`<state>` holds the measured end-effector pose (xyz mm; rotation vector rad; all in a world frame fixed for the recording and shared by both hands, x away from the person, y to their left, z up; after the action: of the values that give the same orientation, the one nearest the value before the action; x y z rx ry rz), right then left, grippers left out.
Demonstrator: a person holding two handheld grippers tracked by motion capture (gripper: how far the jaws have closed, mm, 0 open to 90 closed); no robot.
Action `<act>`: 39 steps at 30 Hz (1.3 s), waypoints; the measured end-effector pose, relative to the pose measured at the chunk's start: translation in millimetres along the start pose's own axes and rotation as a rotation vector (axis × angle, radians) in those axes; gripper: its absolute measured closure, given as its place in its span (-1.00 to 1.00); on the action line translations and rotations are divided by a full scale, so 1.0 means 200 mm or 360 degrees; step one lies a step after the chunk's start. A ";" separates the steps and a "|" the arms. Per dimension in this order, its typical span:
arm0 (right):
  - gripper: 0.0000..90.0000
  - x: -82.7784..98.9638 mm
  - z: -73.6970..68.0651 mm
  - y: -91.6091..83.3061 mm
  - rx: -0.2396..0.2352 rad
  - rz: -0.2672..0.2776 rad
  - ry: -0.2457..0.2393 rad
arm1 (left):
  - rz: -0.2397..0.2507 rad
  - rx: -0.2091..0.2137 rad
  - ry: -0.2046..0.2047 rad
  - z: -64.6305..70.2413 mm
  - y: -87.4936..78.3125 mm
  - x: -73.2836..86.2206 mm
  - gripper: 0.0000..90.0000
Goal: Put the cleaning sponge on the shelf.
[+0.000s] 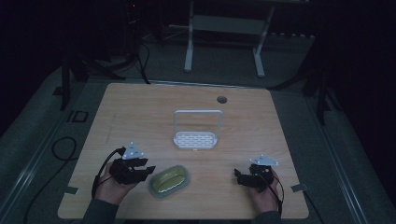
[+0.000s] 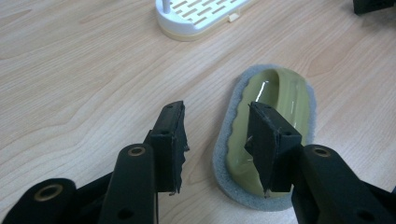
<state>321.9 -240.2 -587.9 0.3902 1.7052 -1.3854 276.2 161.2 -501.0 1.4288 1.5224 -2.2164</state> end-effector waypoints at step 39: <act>-0.71 0.00 0.00 0.00 0.0007 -0.0001 0.0005 | -0.0273 0.0130 0.0209 0.10 0.05 -0.13 0.20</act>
<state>321.6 -240.1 -587.9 0.3947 1.7053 -1.3896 283.4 130.4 -487.8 1.5500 1.6721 -2.3489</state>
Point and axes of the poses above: each handheld gripper's, and its own axes: y roughly forward along the jaws, x roughly out of its underside, z roughly to its right, the point moved 4 cm from there along y, roughly forward along the jaws, and after that the axes turned 5 degrees about z, right-handed, at the moved point
